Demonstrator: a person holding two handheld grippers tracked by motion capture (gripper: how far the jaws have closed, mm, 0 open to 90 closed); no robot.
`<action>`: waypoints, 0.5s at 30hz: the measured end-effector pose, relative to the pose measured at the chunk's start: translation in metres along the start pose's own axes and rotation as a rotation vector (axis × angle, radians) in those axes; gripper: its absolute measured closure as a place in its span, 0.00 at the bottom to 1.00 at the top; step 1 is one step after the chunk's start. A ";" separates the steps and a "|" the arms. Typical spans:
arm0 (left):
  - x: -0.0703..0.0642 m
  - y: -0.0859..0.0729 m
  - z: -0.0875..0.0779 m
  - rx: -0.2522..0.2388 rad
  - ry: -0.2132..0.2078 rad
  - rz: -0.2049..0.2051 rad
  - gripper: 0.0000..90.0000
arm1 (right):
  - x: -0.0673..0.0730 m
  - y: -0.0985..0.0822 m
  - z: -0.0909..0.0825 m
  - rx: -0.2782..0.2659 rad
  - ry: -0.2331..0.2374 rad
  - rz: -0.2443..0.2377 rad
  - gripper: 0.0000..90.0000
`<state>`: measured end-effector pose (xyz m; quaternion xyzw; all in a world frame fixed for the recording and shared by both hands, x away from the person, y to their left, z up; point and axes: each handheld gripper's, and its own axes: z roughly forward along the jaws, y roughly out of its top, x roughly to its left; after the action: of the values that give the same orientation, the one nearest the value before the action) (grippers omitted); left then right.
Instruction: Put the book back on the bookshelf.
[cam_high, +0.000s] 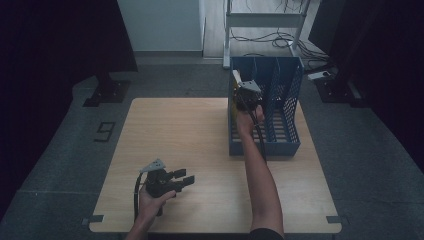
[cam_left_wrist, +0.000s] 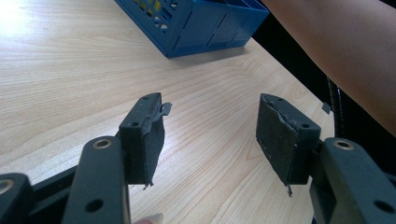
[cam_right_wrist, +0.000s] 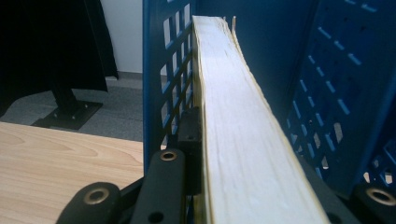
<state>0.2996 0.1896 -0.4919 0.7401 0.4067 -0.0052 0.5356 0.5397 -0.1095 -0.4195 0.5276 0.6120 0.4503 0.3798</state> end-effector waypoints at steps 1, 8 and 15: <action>0.000 0.000 0.000 0.000 0.000 0.000 0.46 | 0.000 0.000 0.001 0.002 0.000 0.002 0.83; 0.000 0.000 0.000 0.000 -0.006 -0.001 0.46 | 0.001 -0.002 0.001 -0.012 0.002 -0.028 0.78; -0.003 0.000 0.001 0.005 -0.009 0.004 0.46 | -0.001 -0.006 -0.011 -0.036 0.025 -0.057 0.64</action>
<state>0.2982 0.1876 -0.4910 0.7423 0.4027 -0.0087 0.5356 0.5278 -0.1120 -0.4214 0.4975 0.6233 0.4566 0.3943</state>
